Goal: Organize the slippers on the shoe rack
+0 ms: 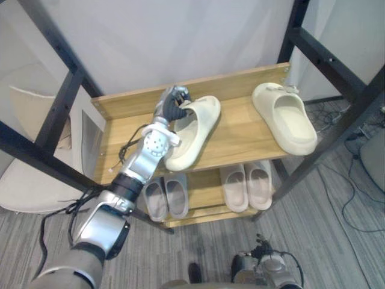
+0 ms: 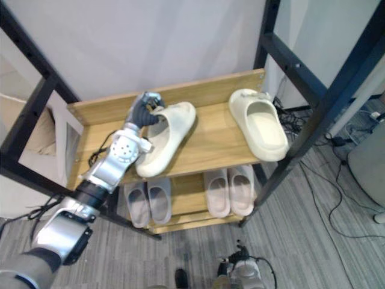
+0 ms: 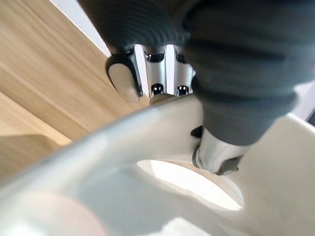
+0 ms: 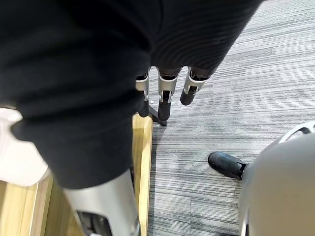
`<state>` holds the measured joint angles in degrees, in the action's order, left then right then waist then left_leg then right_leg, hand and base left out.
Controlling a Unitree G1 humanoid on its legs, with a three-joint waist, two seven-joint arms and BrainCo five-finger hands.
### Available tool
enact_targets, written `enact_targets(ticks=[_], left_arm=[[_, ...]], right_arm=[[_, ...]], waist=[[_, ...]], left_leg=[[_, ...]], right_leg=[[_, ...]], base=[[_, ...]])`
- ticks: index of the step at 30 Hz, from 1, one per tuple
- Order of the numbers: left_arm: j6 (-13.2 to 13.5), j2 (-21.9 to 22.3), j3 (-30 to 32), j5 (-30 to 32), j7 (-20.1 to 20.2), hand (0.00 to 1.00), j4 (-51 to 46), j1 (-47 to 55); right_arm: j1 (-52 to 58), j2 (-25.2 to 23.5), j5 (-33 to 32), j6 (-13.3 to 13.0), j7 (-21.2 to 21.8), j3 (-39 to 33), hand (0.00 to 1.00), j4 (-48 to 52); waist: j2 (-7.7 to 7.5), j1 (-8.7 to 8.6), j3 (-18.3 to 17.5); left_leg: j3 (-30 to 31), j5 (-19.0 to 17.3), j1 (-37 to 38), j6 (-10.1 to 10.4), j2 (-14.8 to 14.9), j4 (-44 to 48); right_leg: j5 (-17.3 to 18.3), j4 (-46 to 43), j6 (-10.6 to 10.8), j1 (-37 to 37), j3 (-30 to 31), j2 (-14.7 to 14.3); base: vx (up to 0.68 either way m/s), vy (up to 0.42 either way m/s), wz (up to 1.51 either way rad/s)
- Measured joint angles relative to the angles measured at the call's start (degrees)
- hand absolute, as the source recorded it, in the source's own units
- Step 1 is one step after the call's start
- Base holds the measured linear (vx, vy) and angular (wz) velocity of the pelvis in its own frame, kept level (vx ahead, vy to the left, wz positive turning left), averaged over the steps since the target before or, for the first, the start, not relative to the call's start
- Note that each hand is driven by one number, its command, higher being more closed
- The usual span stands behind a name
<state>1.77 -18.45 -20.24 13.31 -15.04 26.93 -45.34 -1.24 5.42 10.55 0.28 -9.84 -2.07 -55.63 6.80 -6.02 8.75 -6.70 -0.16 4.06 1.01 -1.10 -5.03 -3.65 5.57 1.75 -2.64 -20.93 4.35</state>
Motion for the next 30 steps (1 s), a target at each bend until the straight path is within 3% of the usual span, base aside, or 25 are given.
enact_targets(ticks=[16, 17, 30], left_arm=[[-0.04, 2.41, 0.28, 0.20, -2.69, 1.00, 3.78, -5.33], [0.00, 2.47, 0.28, 0.21, -2.75, 0.00, 4.09, -5.47], [-0.92, 4.60, 1.07, 0.51, -3.55, 0.00, 6.53, -7.70]], right_arm=[[-0.20, 1.37, -2.01, -0.43, -1.13, -2.27, 0.00, 0.55], [-0.20, 1.36, -2.03, -0.49, -1.31, -2.29, 0.00, 0.54], [-0.58, 1.33, -2.22, -1.41, -1.52, -2.56, 0.00, 0.67]], waist=[[1.78, -0.55, 1.16], [1.76, -0.57, 1.17], [2.07, -1.05, 2.03]], left_leg=[[-1.91, -0.23, -1.69, 0.32, 0.46, -0.08], [-1.98, -0.25, -1.70, 0.35, 0.43, -0.08], [-3.11, -0.22, -1.98, 0.31, 0.52, -0.06]], right_leg=[[-0.38, 0.00, -0.21, 2.59, 1.15, -0.34], [-0.42, 0.00, -0.19, 2.62, 1.25, -0.33], [-0.89, 0.00, -0.32, 3.40, 2.40, -0.34]], base=[[0.01, 0.004, -0.06], [0.00, 0.000, 0.00], [-0.01, 0.011, -0.05]])
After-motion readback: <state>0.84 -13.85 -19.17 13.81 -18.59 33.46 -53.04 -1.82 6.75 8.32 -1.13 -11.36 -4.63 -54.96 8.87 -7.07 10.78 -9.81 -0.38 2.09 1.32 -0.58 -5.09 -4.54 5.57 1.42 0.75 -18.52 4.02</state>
